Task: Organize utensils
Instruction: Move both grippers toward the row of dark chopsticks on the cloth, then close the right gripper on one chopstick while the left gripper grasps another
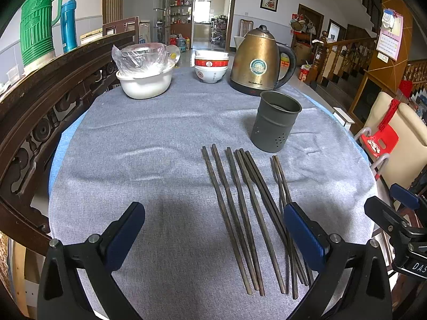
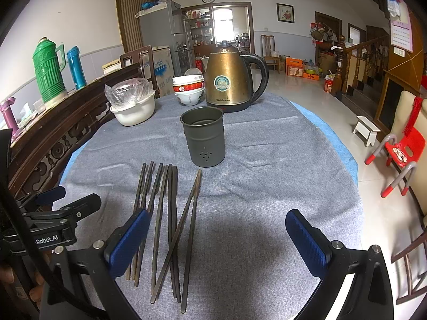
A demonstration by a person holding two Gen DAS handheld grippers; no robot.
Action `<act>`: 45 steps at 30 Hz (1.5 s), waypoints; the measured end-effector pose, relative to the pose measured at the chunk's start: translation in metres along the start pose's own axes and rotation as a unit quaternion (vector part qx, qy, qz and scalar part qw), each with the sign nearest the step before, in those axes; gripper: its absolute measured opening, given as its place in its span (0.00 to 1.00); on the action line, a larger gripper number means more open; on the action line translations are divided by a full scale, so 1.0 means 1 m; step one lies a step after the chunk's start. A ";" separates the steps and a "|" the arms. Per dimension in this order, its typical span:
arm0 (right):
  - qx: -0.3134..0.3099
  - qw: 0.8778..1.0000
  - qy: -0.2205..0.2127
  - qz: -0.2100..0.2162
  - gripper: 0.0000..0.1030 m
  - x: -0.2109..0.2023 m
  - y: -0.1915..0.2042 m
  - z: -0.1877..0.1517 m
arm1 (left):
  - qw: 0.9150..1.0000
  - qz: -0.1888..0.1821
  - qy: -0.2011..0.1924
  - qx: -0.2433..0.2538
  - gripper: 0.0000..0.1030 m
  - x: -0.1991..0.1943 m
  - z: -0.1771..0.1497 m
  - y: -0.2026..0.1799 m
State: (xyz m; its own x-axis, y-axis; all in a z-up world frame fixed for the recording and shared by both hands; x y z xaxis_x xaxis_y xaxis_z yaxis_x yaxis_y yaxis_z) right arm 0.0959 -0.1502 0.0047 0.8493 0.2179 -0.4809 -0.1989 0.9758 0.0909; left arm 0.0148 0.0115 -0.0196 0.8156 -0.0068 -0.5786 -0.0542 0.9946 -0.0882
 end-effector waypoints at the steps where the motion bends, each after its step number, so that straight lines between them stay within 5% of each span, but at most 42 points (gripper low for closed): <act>1: 0.000 1.000 -0.001 0.000 1.00 0.000 0.000 0.000 | 1.000 0.000 0.000 0.000 1.00 0.000 0.000 0.000; 7: 0.008 1.000 0.012 0.012 1.00 0.003 -0.001 -0.003 | 1.000 0.005 0.003 -0.005 1.00 0.001 -0.002 0.006; 16: 0.019 0.992 0.118 0.035 0.99 0.035 -0.018 -0.024 | 0.997 0.025 0.053 -0.044 1.00 0.022 -0.017 0.033; 27: 0.077 0.957 0.270 0.068 0.44 0.102 -0.006 -0.045 | 0.995 0.020 0.077 -0.052 1.00 0.037 -0.027 0.038; 35: 0.063 0.945 0.318 0.053 0.36 0.141 0.011 -0.048 | 0.994 0.019 0.088 -0.058 1.00 0.046 -0.031 0.045; 41: 0.039 0.940 0.336 0.038 0.11 0.162 0.021 -0.048 | 0.993 0.019 0.097 -0.066 1.00 0.052 -0.032 0.050; 45: 0.043 0.934 0.351 0.043 0.08 0.172 0.020 -0.044 | 0.991 0.016 0.115 -0.068 1.00 0.060 -0.031 0.049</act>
State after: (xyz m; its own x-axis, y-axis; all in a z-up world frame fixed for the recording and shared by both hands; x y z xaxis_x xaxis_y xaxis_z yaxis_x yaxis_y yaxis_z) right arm 0.2165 -0.0940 -0.1149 0.2956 0.2589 -0.9196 -0.1859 0.9598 0.2104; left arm 0.0429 0.0563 -0.0835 0.6594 -0.0146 -0.7516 -0.1684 0.9715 -0.1667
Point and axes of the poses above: each gripper's, at about its wrist camera, not at the fingertips, and x roughly the way its jaws point, y to its left, z to its top, the point moved 3 cm from there along x, roughly the way its jaws point, and after that the axes turned 12 degrees about -y, right-handed, at the moved point
